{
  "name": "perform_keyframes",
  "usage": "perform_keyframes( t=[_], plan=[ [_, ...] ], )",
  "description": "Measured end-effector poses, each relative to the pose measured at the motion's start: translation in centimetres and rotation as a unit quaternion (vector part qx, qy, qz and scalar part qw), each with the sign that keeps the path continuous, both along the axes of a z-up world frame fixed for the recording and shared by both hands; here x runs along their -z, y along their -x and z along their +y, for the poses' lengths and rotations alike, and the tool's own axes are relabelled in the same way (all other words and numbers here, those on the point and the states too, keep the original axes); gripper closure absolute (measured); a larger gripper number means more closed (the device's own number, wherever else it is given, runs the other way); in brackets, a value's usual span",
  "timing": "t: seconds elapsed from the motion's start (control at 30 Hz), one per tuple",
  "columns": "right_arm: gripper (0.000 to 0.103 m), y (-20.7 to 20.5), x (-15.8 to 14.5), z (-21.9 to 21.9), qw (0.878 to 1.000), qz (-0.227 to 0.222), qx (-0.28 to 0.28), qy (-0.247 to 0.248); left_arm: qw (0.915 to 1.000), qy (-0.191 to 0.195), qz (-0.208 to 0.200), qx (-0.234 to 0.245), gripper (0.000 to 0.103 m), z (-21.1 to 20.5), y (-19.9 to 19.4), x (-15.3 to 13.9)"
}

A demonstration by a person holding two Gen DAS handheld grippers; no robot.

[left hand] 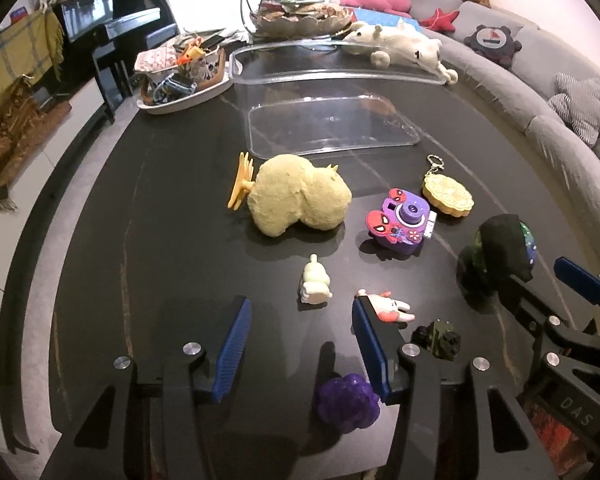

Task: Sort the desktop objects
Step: 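Close the right tool on the black swirled ball while the left tool grasps the white figurine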

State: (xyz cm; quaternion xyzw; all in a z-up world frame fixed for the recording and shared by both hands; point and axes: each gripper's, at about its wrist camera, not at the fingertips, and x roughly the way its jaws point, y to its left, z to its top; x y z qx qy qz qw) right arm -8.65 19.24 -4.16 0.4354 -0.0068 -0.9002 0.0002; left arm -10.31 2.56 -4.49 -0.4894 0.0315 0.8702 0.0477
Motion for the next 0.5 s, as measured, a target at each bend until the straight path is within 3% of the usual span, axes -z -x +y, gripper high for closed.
perform_keyframes(
  t=[0.5],
  plan=[
    [0.027,1.7,1.5,0.2,1.000,-0.014,-0.009,0.003,0.9998,0.012,-0.012,0.005,0.054,0.8,1.6,1.8]
  ],
)
